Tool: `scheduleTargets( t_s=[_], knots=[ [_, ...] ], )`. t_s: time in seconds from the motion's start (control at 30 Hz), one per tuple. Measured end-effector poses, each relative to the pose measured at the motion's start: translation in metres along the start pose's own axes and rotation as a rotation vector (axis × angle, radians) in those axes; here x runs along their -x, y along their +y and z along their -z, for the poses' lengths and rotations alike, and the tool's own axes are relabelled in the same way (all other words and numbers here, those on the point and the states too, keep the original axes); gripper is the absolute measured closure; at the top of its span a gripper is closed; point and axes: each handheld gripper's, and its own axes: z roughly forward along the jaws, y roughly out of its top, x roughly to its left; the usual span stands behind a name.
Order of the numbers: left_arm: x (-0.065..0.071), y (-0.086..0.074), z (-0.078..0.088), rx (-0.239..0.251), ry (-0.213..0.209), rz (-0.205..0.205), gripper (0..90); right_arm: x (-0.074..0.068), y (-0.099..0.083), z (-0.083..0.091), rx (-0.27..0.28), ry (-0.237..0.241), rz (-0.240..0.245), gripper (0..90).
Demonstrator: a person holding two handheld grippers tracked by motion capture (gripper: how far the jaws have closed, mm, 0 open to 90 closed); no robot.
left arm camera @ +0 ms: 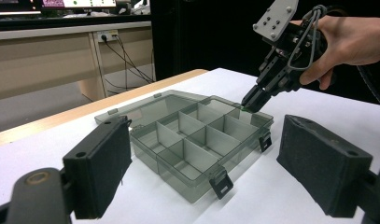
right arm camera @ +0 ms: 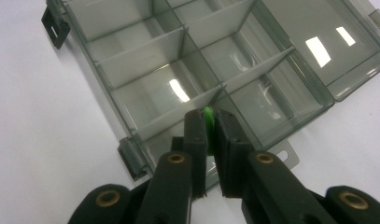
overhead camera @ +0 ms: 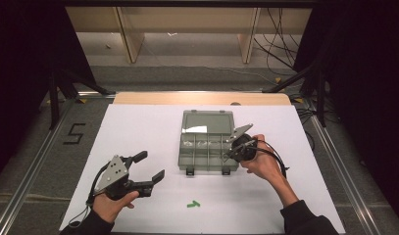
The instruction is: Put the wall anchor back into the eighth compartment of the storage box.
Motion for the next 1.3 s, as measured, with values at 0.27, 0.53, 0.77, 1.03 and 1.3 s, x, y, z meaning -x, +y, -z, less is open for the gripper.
scheduleTargets(
  t_s=[0.27,0.53,0.77,1.03,1.3],
  knots=[
    [0.000,0.000,0.000,0.001,0.001,0.001,16.4,0.001,0.000,0.001,0.026,-0.024,-0.025,62.6],
    [0.000,0.000,0.001,0.000,0.003,-0.001,16.4,-0.007,0.004,0.012,0.122,-0.055,-0.086,38.7],
    [0.000,0.000,0.001,0.000,0.002,-0.003,16.4,-0.016,0.006,0.018,0.145,-0.051,-0.052,33.5],
    [0.000,0.000,0.001,0.002,0.003,-0.004,16.4,-0.032,0.012,0.024,0.156,-0.035,-0.021,30.0],
    [0.000,0.001,0.001,0.003,0.002,-0.004,16.4,-0.050,0.016,0.027,0.161,0.003,0.013,29.3]
  ],
)
